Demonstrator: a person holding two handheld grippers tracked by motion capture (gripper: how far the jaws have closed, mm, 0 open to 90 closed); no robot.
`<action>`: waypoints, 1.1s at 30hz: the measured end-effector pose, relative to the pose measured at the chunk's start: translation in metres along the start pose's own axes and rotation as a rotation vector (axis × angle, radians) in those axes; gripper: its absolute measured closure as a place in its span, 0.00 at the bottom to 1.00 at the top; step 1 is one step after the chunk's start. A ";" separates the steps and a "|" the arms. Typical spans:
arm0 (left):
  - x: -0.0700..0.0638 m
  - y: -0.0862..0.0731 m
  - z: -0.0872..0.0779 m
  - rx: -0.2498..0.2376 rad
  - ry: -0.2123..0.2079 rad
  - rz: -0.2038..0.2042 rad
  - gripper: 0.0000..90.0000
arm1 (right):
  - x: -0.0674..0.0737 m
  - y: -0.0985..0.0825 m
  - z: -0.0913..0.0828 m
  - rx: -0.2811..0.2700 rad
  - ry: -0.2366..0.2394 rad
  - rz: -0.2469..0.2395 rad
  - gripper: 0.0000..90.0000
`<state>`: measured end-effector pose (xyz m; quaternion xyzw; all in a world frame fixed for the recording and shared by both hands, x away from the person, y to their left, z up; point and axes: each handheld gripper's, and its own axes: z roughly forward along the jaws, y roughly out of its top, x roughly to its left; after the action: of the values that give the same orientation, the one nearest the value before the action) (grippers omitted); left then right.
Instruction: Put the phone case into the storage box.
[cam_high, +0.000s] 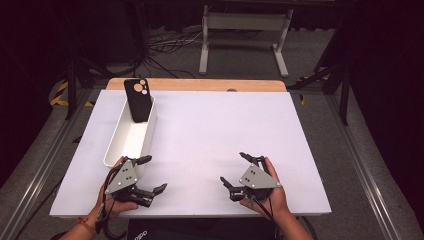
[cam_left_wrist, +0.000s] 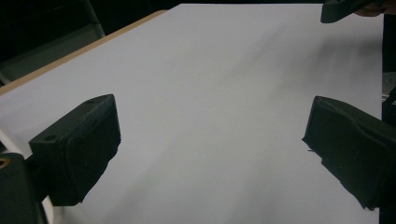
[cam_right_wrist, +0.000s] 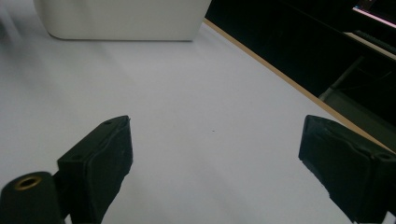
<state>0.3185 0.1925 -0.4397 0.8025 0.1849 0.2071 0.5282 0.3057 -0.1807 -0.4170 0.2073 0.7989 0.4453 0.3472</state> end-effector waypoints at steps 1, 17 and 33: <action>-0.001 0.000 0.000 0.004 -0.001 0.004 0.05 | 0.000 0.000 0.000 0.000 0.000 0.000 0.12; -0.003 0.000 0.002 -0.004 0.000 -0.005 0.05 | 0.004 -0.002 0.004 0.007 0.023 0.001 0.12; -0.003 0.000 0.005 0.004 -0.003 0.009 0.06 | 0.009 -0.004 0.012 0.022 0.070 0.008 0.12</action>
<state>0.3185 0.1876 -0.4417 0.8047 0.1809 0.2081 0.5258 0.3083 -0.1707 -0.4281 0.1985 0.8146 0.4447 0.3150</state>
